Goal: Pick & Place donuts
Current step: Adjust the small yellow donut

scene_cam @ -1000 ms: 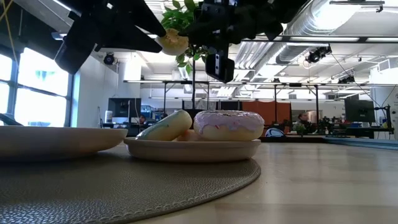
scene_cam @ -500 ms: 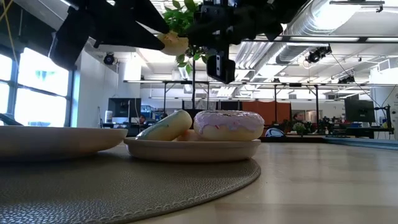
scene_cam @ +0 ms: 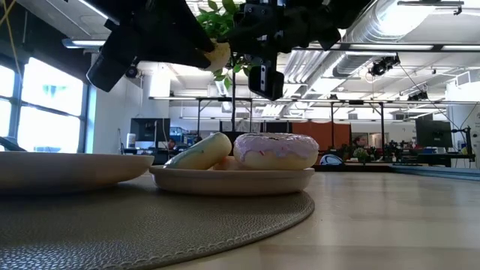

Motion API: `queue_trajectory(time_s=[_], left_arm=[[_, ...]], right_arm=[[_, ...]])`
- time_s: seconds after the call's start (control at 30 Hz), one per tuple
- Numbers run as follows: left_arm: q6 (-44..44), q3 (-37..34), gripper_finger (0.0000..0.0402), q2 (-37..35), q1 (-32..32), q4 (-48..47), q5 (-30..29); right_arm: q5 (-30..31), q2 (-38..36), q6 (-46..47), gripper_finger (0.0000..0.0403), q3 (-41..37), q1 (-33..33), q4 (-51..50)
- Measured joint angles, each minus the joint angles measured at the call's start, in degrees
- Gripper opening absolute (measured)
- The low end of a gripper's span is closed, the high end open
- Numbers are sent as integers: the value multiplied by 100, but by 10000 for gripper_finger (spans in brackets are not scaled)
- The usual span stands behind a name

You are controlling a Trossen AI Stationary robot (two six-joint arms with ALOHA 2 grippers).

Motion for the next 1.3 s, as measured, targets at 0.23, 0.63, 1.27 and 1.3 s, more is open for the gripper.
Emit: queue_trajectory(time_s=[0.23,0.63,1.27,1.3], left_arm=[[-1,0,27,0,0,127,-3],[-45,0,4,0,0,123,-39],[-200,0,1,0,-2,114,-30],[-200,0,1,2,-2,115,-13]], right_arm=[[31,0,-16,25,2,0,19],[42,0,-114,16,0,2,165],[267,0,-263,35,0,2,133],[267,0,-356,43,0,2,122]])
